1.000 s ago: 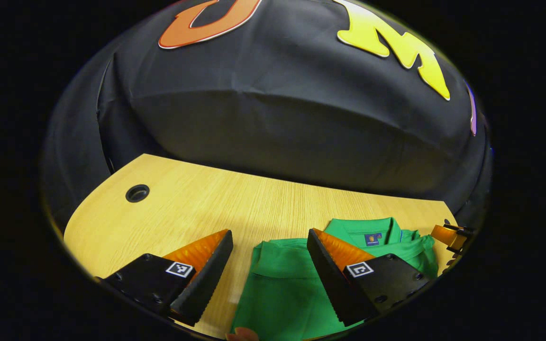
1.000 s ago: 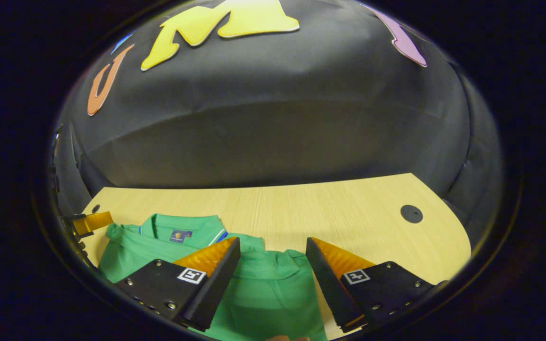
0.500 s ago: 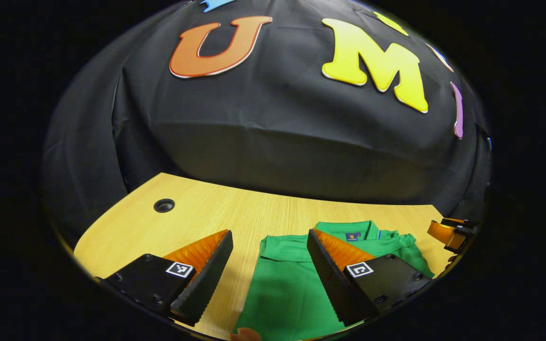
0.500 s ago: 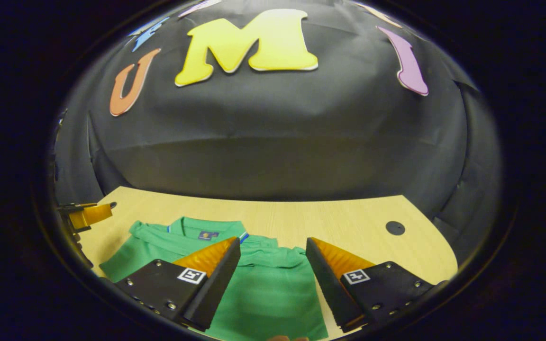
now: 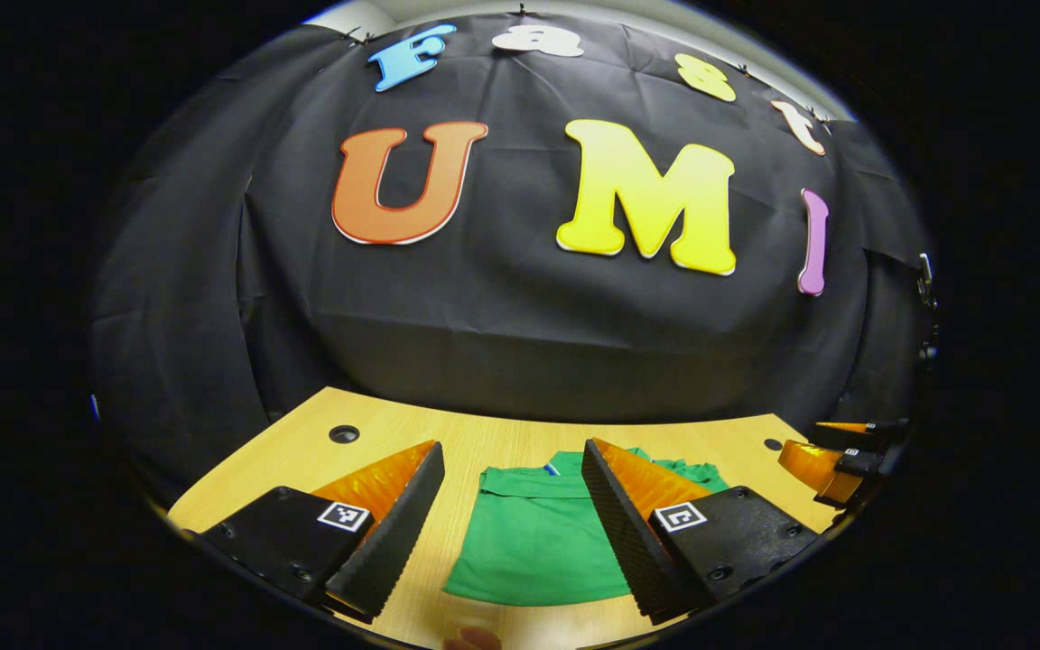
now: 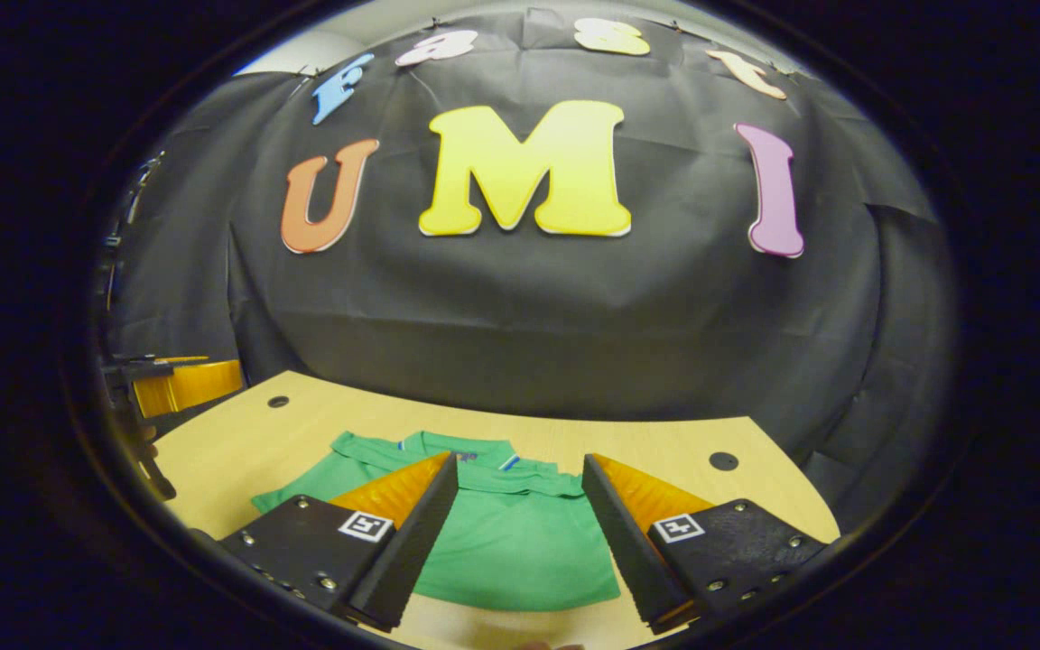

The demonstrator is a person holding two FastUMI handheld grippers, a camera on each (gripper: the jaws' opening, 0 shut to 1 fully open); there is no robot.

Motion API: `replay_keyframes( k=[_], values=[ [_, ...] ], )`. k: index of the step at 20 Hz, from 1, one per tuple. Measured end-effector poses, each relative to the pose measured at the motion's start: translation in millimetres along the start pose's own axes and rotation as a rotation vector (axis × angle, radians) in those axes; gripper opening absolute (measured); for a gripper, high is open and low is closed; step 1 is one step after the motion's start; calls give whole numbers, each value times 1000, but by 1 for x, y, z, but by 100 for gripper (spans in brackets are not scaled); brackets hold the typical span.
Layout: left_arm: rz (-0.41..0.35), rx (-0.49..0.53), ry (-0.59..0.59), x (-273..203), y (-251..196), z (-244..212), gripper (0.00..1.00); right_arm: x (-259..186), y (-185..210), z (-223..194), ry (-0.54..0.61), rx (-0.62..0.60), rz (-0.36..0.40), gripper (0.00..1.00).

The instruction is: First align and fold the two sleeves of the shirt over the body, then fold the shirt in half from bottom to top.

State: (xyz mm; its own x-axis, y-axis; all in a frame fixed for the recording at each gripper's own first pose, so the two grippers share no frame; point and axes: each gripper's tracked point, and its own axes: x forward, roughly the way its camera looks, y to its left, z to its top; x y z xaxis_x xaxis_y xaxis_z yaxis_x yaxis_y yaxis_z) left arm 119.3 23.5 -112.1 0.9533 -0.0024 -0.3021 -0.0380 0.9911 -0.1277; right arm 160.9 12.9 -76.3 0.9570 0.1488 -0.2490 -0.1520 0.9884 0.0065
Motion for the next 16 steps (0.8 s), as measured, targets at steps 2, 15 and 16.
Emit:
replay_keyframes(
  k=[2, 15, 16],
  values=[
    [-2, 5, -28, -22, -4, 14, 98, -26, 2, 6, -22, -11, -1, 89],
    [-47, 23, -13, -108, -23, 7, 98, -128, 20, 23, -74, 54, 18, 89],
    [-43, 15, -24, -113, -23, 10, 98, -134, 22, 23, -80, 58, 18, 89]
  ],
)
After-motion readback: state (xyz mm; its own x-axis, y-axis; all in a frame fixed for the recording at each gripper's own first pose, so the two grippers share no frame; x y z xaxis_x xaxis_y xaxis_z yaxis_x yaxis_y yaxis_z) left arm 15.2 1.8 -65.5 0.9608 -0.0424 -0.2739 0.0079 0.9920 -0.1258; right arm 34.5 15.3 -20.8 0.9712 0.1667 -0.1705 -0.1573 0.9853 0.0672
